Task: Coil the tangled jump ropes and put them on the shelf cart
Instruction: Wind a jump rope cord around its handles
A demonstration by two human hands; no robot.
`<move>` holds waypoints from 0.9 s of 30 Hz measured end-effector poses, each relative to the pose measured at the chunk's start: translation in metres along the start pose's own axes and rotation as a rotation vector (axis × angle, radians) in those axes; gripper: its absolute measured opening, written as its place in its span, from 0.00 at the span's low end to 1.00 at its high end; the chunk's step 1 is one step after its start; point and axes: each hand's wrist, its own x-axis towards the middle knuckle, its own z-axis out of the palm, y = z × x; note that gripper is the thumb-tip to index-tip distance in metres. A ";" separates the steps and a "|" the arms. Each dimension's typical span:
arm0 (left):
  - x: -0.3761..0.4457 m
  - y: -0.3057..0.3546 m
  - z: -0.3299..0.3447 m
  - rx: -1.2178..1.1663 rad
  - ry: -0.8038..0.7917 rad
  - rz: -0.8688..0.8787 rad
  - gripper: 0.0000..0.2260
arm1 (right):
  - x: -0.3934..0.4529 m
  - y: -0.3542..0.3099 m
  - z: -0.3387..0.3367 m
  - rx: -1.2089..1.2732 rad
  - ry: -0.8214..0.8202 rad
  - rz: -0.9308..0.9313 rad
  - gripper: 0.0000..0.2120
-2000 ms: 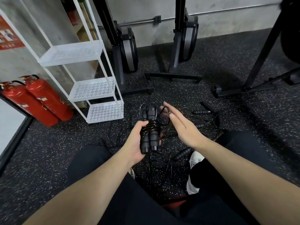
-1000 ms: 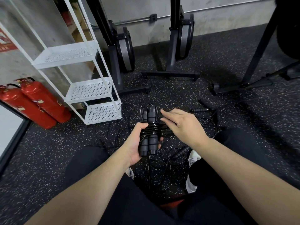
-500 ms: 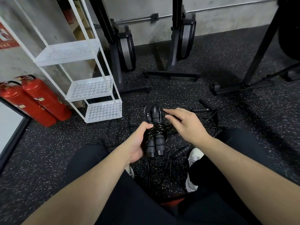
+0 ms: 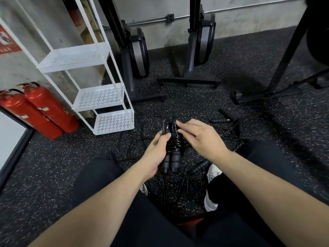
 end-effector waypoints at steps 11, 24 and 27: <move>-0.002 0.008 0.001 -0.241 0.020 -0.045 0.19 | -0.006 -0.021 0.015 0.081 -0.008 0.038 0.20; 0.000 0.005 0.002 -0.124 0.019 0.047 0.17 | -0.006 -0.019 0.008 0.033 0.139 0.057 0.23; -0.002 0.005 0.002 -0.133 0.034 -0.010 0.26 | -0.004 -0.017 0.006 -0.090 0.182 -0.073 0.23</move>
